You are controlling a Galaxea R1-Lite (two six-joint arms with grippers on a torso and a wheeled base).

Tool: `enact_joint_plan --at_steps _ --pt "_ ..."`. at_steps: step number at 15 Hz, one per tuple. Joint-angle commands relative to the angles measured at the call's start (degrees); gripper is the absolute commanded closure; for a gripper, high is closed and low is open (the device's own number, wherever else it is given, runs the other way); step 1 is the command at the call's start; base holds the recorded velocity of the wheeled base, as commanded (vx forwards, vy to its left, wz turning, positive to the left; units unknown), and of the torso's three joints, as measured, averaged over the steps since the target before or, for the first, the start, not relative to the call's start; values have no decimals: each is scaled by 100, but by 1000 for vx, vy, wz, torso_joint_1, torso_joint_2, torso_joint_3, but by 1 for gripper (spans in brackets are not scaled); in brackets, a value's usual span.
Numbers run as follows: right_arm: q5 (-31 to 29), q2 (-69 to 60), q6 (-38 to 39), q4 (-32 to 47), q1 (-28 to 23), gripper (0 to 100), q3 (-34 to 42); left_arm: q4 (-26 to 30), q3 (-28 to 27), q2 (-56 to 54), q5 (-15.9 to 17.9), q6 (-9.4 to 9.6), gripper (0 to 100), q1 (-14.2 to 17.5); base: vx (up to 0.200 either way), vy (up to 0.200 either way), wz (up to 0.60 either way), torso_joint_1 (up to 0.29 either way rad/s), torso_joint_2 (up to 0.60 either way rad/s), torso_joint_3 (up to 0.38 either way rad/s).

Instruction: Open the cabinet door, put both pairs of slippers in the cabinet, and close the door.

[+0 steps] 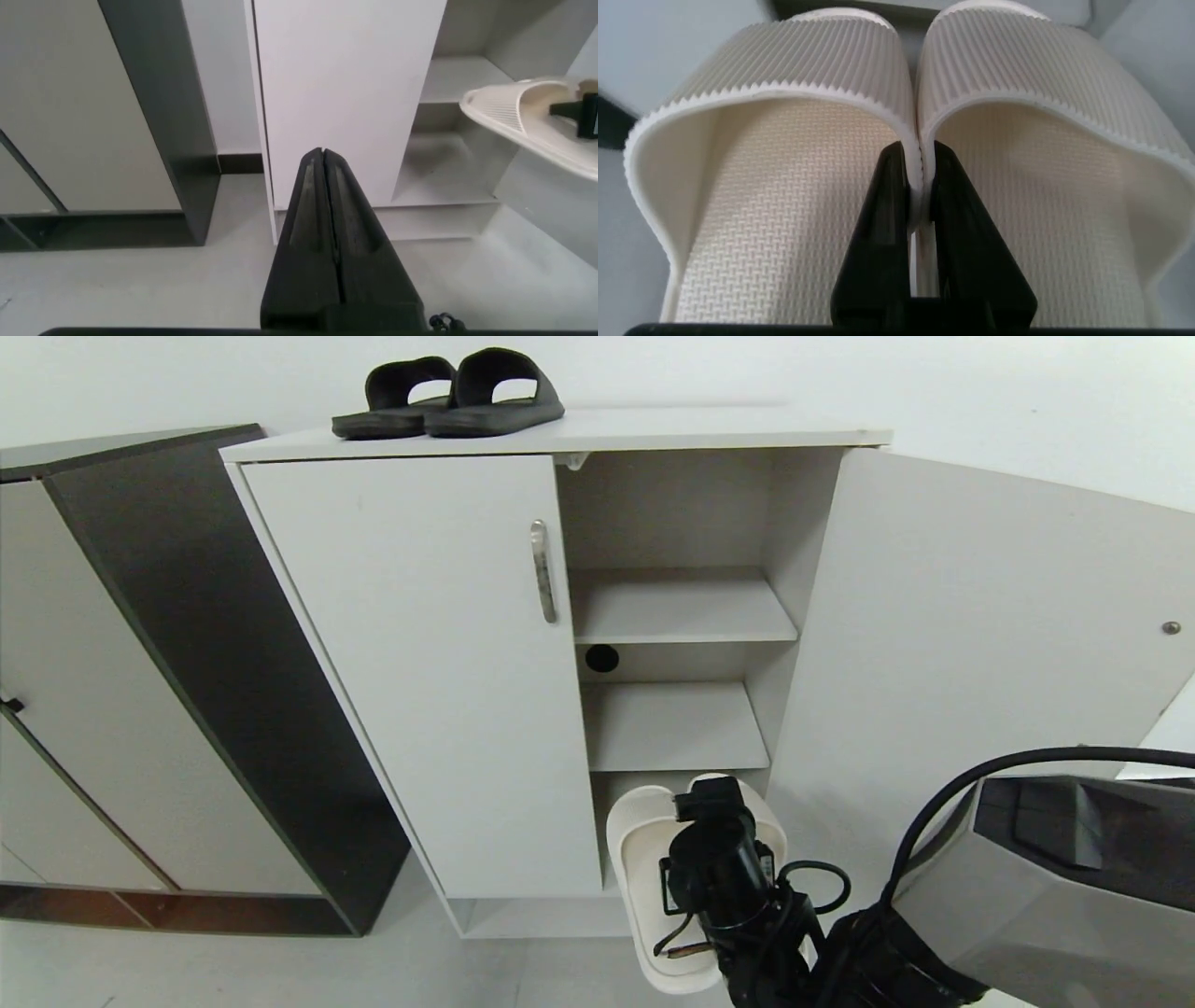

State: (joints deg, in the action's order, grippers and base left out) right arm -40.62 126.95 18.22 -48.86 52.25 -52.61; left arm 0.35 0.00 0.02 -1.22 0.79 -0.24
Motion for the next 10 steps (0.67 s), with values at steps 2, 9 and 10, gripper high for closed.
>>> enact_joint_plan --at_steps 2,9,10 --pt "-166 207 -240 -27 -39 100 -320 0 0 6 -1 0 100 -2 0 0 0 5 5 -188" --pt "-500 269 -1585 -1917 -268 100 -249 0 0 -2 -1 0 100 -2 0 0 0 2 3 -196" --pt "-526 330 -1770 -2286 -285 100 -240 0 0 6 -1 0 100 -2 0 0 0 2 2 -212"
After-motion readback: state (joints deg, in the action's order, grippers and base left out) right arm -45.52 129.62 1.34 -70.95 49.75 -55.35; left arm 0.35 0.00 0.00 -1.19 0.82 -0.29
